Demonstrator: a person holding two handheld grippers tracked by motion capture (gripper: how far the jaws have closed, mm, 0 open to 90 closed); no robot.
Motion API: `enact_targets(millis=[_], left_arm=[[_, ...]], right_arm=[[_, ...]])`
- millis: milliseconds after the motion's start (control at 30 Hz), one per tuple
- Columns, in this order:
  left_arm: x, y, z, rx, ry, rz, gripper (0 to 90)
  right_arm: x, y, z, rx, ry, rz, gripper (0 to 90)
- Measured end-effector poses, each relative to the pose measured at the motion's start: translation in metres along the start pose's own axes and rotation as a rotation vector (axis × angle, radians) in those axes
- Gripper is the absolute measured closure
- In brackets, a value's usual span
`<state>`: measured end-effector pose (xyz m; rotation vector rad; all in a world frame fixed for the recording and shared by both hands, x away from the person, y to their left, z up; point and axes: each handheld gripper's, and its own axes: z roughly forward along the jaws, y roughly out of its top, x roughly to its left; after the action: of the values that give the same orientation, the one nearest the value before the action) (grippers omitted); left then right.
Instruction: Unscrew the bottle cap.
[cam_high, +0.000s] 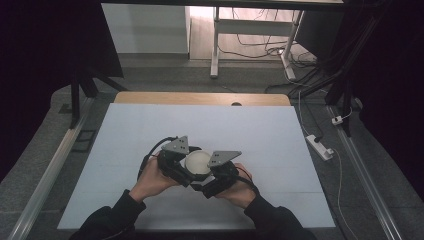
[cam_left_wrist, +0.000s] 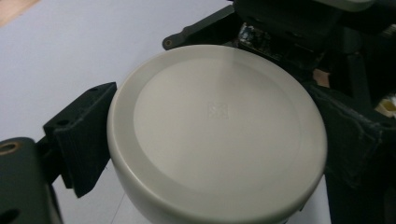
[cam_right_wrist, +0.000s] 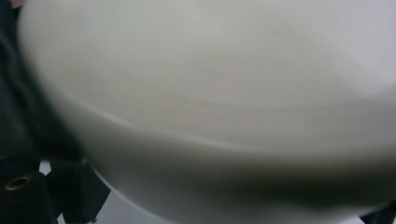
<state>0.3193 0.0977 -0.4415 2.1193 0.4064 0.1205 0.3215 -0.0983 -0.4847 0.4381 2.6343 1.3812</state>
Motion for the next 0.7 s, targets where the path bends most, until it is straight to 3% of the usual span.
enact_targets(millis=[100, 167, 267, 300, 400, 533, 600, 667, 700], left_arm=[[-0.004, 0.001, 0.001, 0.004, 0.034, -0.015, 8.0], [-0.010, 0.004, 0.002, 0.005, 0.094, -0.043, 8.0], [-0.014, 0.005, 0.003, 0.002, 0.131, -0.071, 8.0], [-0.018, 0.006, 0.005, 0.009, 0.172, -0.098, 7.9], [-0.021, 0.009, 0.007, 0.028, 0.207, -0.099, 7.8], [-0.019, 0.009, 0.006, 0.028, 0.184, -0.076, 7.0], [-0.016, 0.010, 0.000, 0.002, 0.142, -0.047, 3.0], [-0.015, 0.010, -0.004, -0.007, 0.132, -0.031, 1.4], [-0.011, 0.011, -0.012, -0.016, 0.102, -0.009, 0.2]], right_arm=[[0.000, 0.000, 0.000, -0.004, -0.010, 0.006, 7.3], [0.000, 0.000, -0.001, -0.007, -0.018, 0.012, 7.3], [0.000, 0.000, -0.001, -0.010, -0.027, 0.018, 7.3], [-0.001, 0.000, -0.001, -0.013, -0.033, 0.030, 7.3], [-0.001, 0.000, -0.001, -0.010, -0.040, 0.040, 7.3], [-0.001, 0.000, -0.001, -0.008, -0.038, 0.034, 7.3], [-0.002, 0.000, -0.002, -0.014, -0.022, 0.036, 7.3], [-0.001, 0.000, -0.002, -0.012, -0.013, 0.026, 7.3], [-0.001, 0.000, -0.002, -0.009, -0.007, 0.022, 7.3]])
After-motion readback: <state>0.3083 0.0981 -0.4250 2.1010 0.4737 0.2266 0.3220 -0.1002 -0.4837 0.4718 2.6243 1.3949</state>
